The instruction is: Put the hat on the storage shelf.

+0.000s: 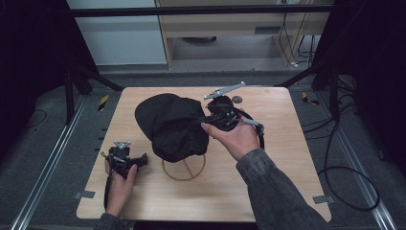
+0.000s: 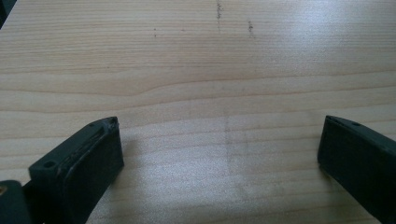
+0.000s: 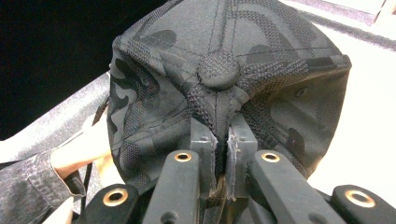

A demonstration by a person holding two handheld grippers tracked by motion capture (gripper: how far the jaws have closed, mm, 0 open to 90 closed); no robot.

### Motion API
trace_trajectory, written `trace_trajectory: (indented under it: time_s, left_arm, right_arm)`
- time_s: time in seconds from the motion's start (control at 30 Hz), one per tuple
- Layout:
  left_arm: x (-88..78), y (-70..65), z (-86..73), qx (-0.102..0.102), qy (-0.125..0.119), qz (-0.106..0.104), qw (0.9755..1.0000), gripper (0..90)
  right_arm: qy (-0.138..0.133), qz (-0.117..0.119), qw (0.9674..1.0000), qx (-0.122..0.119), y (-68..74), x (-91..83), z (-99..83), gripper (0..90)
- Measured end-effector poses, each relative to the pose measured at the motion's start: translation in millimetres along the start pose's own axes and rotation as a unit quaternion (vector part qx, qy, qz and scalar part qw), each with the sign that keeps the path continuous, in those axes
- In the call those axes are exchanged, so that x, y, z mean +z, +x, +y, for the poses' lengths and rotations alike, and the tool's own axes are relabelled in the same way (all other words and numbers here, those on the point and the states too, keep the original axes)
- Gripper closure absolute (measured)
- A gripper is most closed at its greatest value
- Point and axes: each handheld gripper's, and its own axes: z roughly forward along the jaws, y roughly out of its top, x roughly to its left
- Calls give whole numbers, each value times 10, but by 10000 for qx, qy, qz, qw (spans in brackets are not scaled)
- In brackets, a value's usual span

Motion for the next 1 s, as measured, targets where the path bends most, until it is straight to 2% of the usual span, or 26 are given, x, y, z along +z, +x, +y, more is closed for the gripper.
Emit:
trace_trajectory:
  time_s: [0.5,1.0]
  left_arm:
    - [0,0,0,-1,2,-1,10000,0]
    - [0,0,0,0,2,-1,10000,0]
  right_arm:
    - [-25,-52,10000,-60,31,55,45,817]
    - [-99,-68,9999,-13,7,76,96,762]
